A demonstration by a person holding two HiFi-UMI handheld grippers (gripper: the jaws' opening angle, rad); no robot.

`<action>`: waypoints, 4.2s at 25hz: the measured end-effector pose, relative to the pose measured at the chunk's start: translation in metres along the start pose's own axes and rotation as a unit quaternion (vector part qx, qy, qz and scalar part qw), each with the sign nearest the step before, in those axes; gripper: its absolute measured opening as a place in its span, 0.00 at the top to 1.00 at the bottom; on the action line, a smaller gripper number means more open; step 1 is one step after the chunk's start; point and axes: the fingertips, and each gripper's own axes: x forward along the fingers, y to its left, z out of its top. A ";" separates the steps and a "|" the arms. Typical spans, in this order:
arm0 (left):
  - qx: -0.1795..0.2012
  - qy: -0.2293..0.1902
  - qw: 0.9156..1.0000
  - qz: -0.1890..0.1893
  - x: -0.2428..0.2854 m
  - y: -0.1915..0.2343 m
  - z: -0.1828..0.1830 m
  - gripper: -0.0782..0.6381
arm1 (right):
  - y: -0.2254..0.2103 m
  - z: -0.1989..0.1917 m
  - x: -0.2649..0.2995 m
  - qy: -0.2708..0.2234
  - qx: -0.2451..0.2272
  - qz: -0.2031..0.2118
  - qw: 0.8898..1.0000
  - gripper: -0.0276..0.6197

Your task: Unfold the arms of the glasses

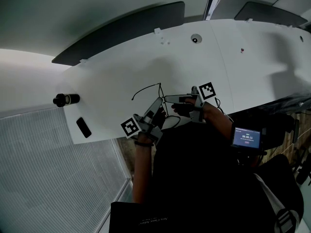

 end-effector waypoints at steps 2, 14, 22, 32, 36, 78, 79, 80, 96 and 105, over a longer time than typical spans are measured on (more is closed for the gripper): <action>0.002 0.003 1.000 -0.006 0.000 -0.002 0.000 0.84 | 0.000 -0.001 0.001 0.002 -0.002 -0.001 1.000 0.94; 0.000 0.008 1.000 -0.008 -0.003 -0.001 0.001 0.87 | -0.002 -0.002 0.002 0.003 -0.003 -0.003 1.000 0.94; -0.003 -0.011 1.000 -0.004 -0.005 0.000 0.007 0.87 | -0.002 0.002 0.000 -0.007 -0.003 -0.002 1.000 0.94; -0.007 -0.034 0.999 -0.005 -0.016 0.001 0.015 0.87 | -0.002 0.008 -0.004 -0.019 -0.002 -0.003 1.000 0.94; -0.011 -0.039 0.999 -0.006 -0.019 0.003 0.016 0.87 | -0.003 0.009 -0.006 -0.022 -0.001 -0.005 1.000 0.94; -0.015 -0.058 0.998 -0.018 -0.026 0.003 0.021 0.87 | 0.003 0.012 -0.004 -0.027 -0.010 0.001 1.000 0.94; -0.015 -0.058 0.998 -0.018 -0.026 0.003 0.021 0.87 | 0.003 0.012 -0.004 -0.027 -0.010 0.001 1.000 0.94; -0.016 -0.057 0.998 -0.018 -0.026 0.003 0.021 0.87 | 0.003 0.012 -0.004 -0.027 -0.010 0.001 1.000 0.94; -0.017 -0.059 0.998 -0.022 -0.025 0.004 0.022 0.87 | 0.001 0.013 -0.006 -0.033 -0.010 -0.006 0.999 0.94; -0.023 -0.064 0.997 -0.020 -0.026 0.005 0.021 0.87 | -0.001 0.015 -0.009 -0.036 -0.010 -0.010 0.999 0.94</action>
